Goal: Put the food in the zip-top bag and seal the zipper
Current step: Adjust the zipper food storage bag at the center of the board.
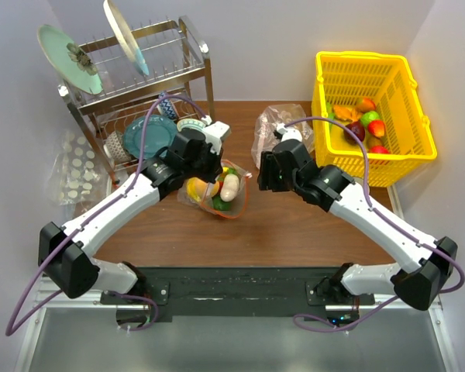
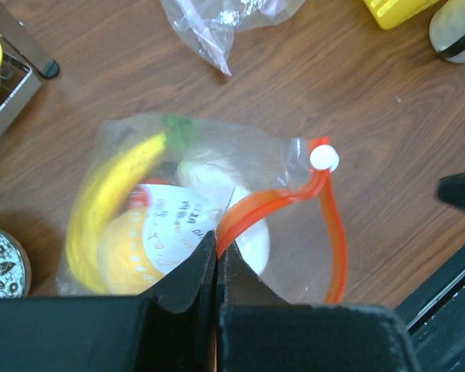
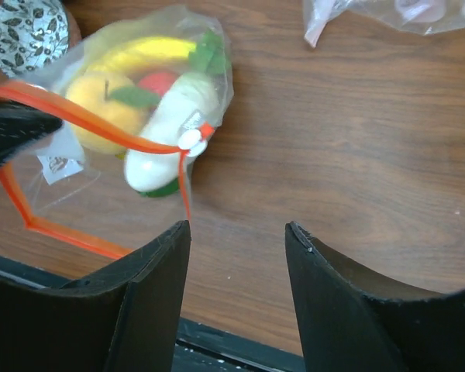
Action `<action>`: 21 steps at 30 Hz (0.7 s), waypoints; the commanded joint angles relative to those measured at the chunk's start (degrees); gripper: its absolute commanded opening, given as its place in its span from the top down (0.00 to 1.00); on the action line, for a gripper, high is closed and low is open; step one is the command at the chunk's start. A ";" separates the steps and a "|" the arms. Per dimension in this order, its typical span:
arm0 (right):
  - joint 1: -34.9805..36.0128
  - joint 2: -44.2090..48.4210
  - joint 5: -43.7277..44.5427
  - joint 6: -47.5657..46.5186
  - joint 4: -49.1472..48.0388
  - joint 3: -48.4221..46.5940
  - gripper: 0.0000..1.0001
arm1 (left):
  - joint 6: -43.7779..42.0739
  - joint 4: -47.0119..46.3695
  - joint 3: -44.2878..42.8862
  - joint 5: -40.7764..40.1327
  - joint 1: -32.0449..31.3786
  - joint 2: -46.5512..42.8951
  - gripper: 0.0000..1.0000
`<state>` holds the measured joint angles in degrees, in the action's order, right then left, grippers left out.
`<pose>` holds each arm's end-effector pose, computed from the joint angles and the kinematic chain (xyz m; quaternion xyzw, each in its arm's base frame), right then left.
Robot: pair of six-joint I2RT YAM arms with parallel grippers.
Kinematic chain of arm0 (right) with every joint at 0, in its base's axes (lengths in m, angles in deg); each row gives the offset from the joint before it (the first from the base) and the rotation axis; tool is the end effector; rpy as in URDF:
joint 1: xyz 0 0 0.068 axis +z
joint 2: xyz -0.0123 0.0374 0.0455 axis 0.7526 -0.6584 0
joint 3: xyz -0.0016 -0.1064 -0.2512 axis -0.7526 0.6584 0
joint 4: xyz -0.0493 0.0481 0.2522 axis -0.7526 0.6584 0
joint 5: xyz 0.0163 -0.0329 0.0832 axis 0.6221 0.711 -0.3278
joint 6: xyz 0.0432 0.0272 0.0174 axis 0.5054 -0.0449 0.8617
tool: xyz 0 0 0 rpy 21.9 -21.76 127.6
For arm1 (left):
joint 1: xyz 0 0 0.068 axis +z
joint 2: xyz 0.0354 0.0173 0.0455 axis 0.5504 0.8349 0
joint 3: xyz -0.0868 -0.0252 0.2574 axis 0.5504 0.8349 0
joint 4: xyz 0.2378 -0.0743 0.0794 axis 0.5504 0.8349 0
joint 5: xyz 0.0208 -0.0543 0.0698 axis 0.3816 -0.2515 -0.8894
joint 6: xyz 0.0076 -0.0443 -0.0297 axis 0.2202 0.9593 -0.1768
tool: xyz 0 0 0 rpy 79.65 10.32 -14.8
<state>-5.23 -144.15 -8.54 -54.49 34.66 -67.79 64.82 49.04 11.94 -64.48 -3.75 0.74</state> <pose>0.2004 0.1773 0.3507 -0.0282 0.8998 0.1607 0.4047 0.2429 -0.1861 0.3345 0.2136 0.8587 -0.2080 0.4168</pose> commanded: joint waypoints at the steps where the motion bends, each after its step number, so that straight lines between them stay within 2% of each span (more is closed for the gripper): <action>1: -0.70 0.86 7.18 -2.80 3.00 -5.83 0.44 | -1.08 -4.11 1.00 0.13 0.23 -0.56 1.00; 5: -5.96 2.00 8.61 -5.52 6.08 -9.78 0.45 | -0.99 -4.11 1.18 -0.22 0.23 -0.74 1.00; 9: -22.27 3.23 1.49 -8.51 6.70 -12.51 0.46 | -0.81 -4.20 1.62 -0.13 0.23 -1.00 1.00; 15: -31.97 0.78 8.76 -10.89 6.26 -18.49 0.47 | -0.64 -4.64 1.88 0.40 0.23 -1.01 1.00; 21: -42.69 -3.70 8.08 -10.01 1.53 -19.02 0.48 | -0.55 -4.99 2.06 0.84 0.23 -0.74 1.00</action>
<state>-41.86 -144.15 -1.61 -63.91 39.80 -85.19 64.86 46.97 13.91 -64.41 -3.75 0.93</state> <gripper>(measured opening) 0.519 0.020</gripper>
